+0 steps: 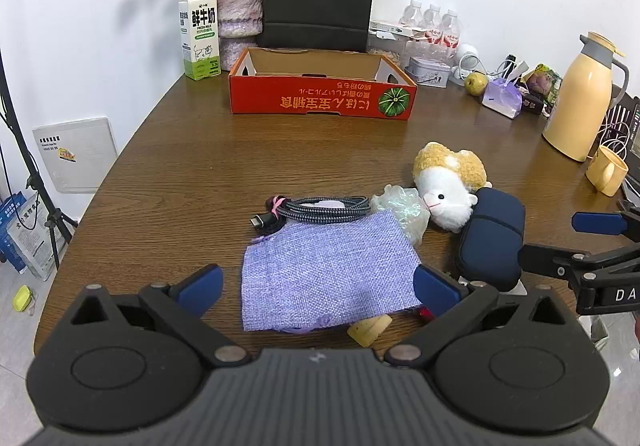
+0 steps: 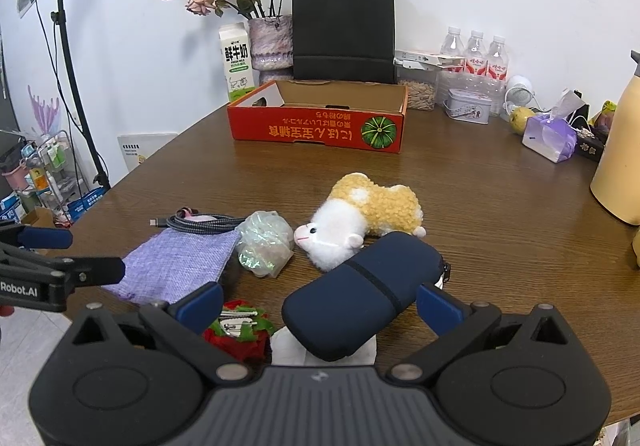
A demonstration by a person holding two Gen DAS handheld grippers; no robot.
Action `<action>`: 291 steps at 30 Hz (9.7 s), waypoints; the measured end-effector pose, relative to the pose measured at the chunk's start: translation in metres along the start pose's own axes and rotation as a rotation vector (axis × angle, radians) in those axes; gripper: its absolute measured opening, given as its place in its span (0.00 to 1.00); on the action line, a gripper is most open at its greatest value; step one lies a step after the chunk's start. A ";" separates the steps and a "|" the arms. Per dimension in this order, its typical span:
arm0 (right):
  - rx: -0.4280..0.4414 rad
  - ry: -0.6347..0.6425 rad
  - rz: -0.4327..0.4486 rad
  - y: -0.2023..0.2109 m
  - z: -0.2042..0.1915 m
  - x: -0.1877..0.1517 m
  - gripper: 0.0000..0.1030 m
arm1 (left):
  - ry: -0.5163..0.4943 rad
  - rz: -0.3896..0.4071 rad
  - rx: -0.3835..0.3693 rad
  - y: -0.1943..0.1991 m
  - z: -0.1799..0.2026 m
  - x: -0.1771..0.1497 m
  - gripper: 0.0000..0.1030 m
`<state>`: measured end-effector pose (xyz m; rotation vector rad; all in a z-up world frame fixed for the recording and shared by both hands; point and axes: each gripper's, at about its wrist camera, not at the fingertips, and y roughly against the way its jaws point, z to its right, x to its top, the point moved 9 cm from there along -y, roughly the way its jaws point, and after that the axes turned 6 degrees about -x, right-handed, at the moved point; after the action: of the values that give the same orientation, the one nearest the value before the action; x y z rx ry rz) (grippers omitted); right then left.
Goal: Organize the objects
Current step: 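Move the left tool toward the yellow block while the right tool approaches the white tissue, then close the left gripper on the yellow block while the right gripper closes on the white tissue, then lift the yellow block with the left gripper while the right gripper lifts the tissue, then carry the yellow block and the tissue over the red cardboard box with both grippers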
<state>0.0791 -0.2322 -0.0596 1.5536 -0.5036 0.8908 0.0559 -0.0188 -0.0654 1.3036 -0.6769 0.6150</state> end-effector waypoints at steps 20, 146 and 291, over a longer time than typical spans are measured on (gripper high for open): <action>-0.003 0.001 0.004 0.001 0.000 -0.001 1.00 | -0.001 0.001 -0.001 0.001 0.000 0.000 1.00; -0.003 0.054 -0.067 -0.056 0.002 -0.063 0.63 | -0.084 -0.064 -0.085 -0.066 0.031 -0.052 0.26; 0.179 -0.014 0.195 -0.138 -0.019 0.241 0.08 | -0.012 0.126 -0.039 -0.122 -0.036 0.239 0.22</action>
<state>0.3252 -0.1471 0.0395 1.6935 -0.6069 1.0992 0.3084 0.0037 0.0288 1.2363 -0.7815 0.6936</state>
